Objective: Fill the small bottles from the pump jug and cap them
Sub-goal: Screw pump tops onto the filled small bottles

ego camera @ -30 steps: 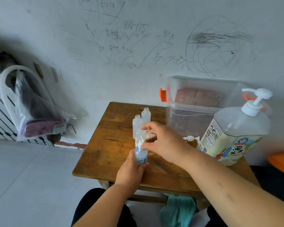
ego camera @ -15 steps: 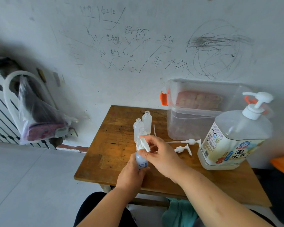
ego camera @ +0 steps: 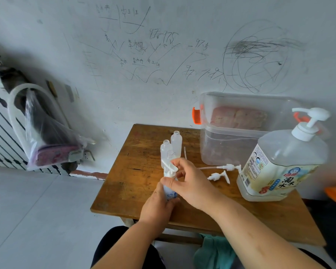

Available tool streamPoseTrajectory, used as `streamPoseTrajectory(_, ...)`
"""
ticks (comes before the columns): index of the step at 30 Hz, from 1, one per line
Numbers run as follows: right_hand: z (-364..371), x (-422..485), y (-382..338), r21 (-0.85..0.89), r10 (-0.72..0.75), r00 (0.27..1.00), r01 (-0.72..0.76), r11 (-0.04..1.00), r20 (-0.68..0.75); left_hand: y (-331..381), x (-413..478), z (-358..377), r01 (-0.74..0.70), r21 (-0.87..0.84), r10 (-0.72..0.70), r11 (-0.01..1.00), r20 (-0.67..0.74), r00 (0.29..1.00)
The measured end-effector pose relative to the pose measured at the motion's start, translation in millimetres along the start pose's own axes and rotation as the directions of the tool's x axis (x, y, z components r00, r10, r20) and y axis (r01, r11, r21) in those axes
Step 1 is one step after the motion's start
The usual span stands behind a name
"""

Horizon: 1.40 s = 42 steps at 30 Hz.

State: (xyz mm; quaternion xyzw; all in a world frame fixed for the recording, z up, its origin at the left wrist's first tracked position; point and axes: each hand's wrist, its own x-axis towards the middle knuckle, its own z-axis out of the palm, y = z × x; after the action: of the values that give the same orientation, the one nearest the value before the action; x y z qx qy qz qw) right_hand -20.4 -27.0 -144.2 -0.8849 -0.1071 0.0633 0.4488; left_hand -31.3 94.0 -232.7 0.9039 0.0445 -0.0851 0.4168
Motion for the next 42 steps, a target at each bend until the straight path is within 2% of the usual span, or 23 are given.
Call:
streamPoseTrajectory(2,-1.2,-2.0,1.1,-0.007,-0.008,1.000,0.008,1.000,0.000,-0.1,-0.5,0.0,-0.021,-0.004,0.021,1.000,-0.010,1.000)
streamPoseTrajectory(5,1.5,-0.9,-0.5,-0.072,0.021,0.994,-0.029,0.997,-0.106,-0.2,-0.9,-0.1,-0.008,0.020,0.008,1.000,-0.008,1.000)
streamPoseTrajectory(9,-3.0,-0.3,0.6,-0.034,0.021,1.000,-0.020,0.999,0.015,0.4,-1.0,-0.1,-0.003,-0.002,0.003,1.000,-0.006,1.000)
streamPoseTrajectory(13,1.6,0.1,3.6,-0.019,0.061,0.995,-0.063,0.998,-0.076,1.2,-1.0,0.1,-0.005,-0.009,0.005,1.000,-0.012,1.000)
streamPoseTrajectory(18,-0.7,-4.5,7.1,0.082,0.028,0.998,-0.033,0.996,0.055,-0.4,-1.0,0.5,-0.016,-0.016,0.016,1.000,-0.003,1.000)
streamPoseTrajectory(21,1.9,-3.0,6.7,0.022,0.047,0.998,-0.046,0.999,-0.051,0.5,-0.6,0.3,-0.016,-0.014,0.016,1.000,0.008,1.000)
streamPoseTrajectory(26,2.6,-3.1,7.1,0.044,0.010,1.000,-0.010,0.999,0.012,-0.1,-0.1,-0.4,-0.003,-0.021,0.004,1.000,0.008,1.000)
streamPoseTrajectory(29,4.3,-2.3,3.9,-0.021,0.037,0.994,-0.040,0.999,-0.102,1.8,-1.6,-0.7,-0.001,0.002,0.001,1.000,-0.002,1.000)
streamPoseTrajectory(33,2.7,-2.0,3.0,0.013,0.013,1.000,-0.013,1.000,0.021,2.2,-2.3,-1.5,-0.003,-0.002,0.003,1.000,0.003,1.000)
streamPoseTrajectory(34,2.1,-2.8,3.1,-0.008,0.004,1.000,-0.004,1.000,0.029,1.8,-2.3,-1.3,-0.011,-0.006,0.011,1.000,0.001,1.000)
streamPoseTrajectory(37,3.1,-2.0,2.3,-0.067,0.040,0.997,-0.044,0.997,-0.063,2.1,-2.7,-1.8,-0.007,0.008,0.007,1.000,0.006,1.000)
streamPoseTrajectory(42,3.1,-1.3,4.0,-0.044,0.021,1.000,-0.020,0.999,0.021,2.2,-3.8,-2.2,-0.011,-0.001,0.011,1.000,0.010,1.000)
